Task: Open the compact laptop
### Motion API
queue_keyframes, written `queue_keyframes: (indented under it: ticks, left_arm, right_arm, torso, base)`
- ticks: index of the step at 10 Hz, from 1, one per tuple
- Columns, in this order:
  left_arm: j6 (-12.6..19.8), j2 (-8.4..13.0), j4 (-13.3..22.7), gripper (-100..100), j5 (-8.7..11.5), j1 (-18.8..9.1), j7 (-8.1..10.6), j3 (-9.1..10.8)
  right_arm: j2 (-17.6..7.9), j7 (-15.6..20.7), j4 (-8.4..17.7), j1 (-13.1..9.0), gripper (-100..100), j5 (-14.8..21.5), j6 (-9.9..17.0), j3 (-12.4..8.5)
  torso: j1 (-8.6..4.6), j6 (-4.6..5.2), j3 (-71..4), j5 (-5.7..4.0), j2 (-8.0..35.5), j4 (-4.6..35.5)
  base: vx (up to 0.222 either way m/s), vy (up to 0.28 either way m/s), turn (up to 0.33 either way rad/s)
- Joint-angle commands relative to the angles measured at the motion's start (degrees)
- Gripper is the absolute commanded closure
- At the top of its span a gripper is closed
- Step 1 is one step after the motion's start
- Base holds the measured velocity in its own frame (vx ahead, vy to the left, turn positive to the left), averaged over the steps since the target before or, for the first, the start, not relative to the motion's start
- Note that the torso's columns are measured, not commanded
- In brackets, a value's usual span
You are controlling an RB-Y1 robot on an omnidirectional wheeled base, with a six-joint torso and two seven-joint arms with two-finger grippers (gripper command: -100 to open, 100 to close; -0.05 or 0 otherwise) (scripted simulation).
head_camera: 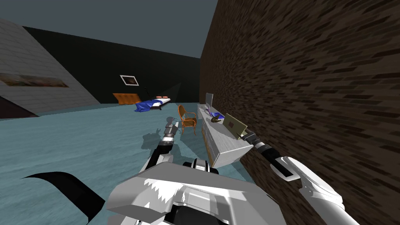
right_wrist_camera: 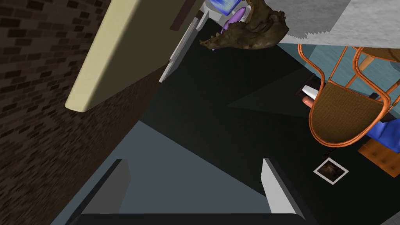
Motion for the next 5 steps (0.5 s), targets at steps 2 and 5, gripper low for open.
queue_keyframes:
  ticks: [2, 5]
  left_arm:
    - [0.00, 0.00, 0.00, 0, 0.00, 0.00, 0.00, 0.00]
    - [0.00, 0.00, 0.00, 0, 0.00, 0.00, 0.00, 0.00]
  right_arm:
    - [-4.76, 4.54, 4.95, -2.23, -100, 4.96, 1.02, -0.70]
    - [-7.96, 7.46, 8.37, -3.70, -100, 7.89, 1.10, -1.38]
  torso:
    - [-0.06, 0.02, 0.06, -0.02, 0.10, 0.03]
    - [-0.02, 0.03, 0.03, 0.00, 0.05, 0.02]
  base:
    - [-0.036, -0.048, 0.196]
    - [-0.028, -0.035, 0.111]
